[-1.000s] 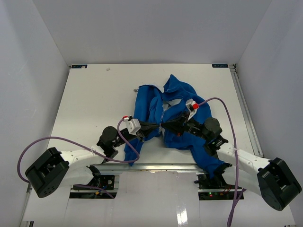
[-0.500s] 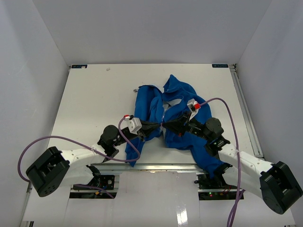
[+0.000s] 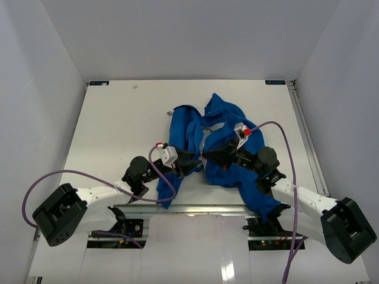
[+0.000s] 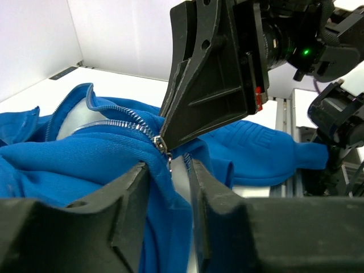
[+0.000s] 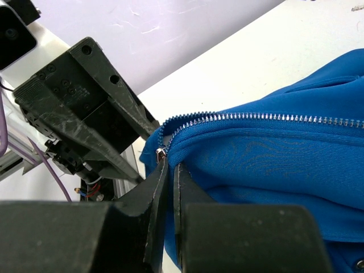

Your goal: Zip up the jacket

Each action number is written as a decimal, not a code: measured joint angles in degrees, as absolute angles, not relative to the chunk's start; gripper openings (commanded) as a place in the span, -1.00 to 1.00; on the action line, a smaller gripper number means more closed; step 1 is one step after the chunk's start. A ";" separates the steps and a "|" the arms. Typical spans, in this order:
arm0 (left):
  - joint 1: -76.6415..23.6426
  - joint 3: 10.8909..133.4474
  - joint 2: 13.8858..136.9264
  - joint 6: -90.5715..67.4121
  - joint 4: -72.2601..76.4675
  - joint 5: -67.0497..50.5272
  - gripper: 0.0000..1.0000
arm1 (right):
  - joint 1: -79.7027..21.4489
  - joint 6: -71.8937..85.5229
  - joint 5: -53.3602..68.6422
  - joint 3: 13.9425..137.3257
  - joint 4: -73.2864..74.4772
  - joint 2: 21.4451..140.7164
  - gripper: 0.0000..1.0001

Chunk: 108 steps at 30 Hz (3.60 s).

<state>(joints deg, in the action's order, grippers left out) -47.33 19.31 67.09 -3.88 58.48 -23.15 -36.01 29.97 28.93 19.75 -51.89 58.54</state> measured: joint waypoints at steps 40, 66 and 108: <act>-47.20 18.70 64.42 -1.06 55.57 -23.46 -0.45 | -34.09 25.28 32.57 22.38 -43.34 56.33 -0.84; -46.61 24.41 67.27 1.38 48.46 -24.99 -1.00 | -31.86 24.65 33.35 26.33 -37.67 56.33 -0.85; -40.18 23.07 70.13 -18.17 55.84 -34.18 -0.28 | -31.57 25.04 39.64 25.31 -41.19 56.23 -0.85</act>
<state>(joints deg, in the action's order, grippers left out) -40.18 23.07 70.13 -18.17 55.84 -34.18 -31.57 25.04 39.64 25.31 -41.19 56.23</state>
